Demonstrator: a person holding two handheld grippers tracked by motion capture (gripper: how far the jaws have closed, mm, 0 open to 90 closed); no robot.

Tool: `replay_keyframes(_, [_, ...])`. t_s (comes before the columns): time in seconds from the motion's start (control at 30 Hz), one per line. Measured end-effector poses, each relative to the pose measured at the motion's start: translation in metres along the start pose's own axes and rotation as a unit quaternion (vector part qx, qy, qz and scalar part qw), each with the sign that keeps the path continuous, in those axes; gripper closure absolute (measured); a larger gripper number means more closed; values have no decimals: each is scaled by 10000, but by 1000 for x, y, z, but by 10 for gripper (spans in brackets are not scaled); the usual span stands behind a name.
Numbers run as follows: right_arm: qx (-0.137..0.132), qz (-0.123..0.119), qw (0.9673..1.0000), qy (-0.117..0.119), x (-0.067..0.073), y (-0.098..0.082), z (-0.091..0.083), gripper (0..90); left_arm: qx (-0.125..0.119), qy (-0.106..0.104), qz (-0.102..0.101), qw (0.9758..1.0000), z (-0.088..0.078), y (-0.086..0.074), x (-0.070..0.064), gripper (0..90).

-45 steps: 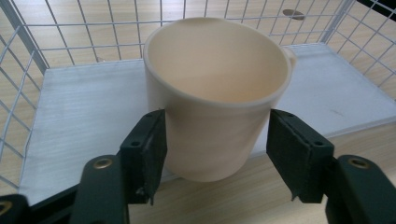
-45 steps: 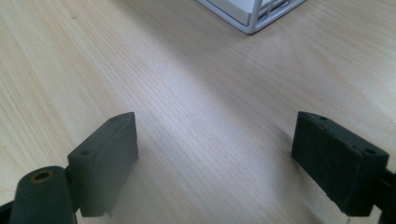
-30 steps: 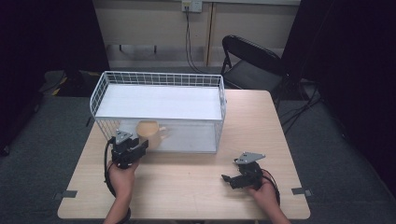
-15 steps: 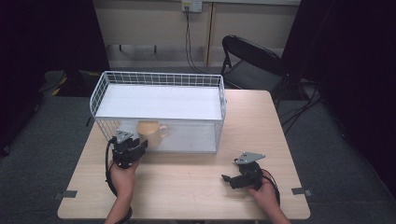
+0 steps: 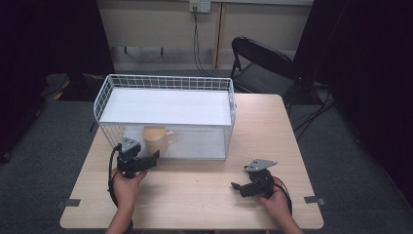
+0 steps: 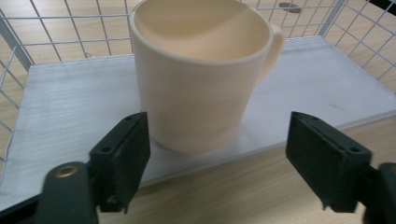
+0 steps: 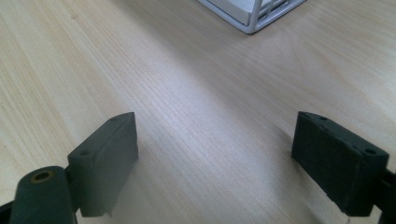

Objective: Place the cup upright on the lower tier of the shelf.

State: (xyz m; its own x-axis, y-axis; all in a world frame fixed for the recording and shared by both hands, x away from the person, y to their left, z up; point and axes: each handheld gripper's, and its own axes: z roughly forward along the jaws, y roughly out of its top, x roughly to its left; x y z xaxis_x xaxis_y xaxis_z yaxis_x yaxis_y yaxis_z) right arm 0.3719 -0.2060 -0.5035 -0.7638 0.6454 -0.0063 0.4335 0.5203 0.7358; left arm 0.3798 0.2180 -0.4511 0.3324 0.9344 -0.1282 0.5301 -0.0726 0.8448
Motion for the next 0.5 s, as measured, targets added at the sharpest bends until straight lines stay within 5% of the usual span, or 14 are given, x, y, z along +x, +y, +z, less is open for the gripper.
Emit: replay_keyframes(0.5, [0, 0, 10000, 0, 0, 0, 0, 139, 149, -179, 247, 9994, -6, -1, -1, 173])
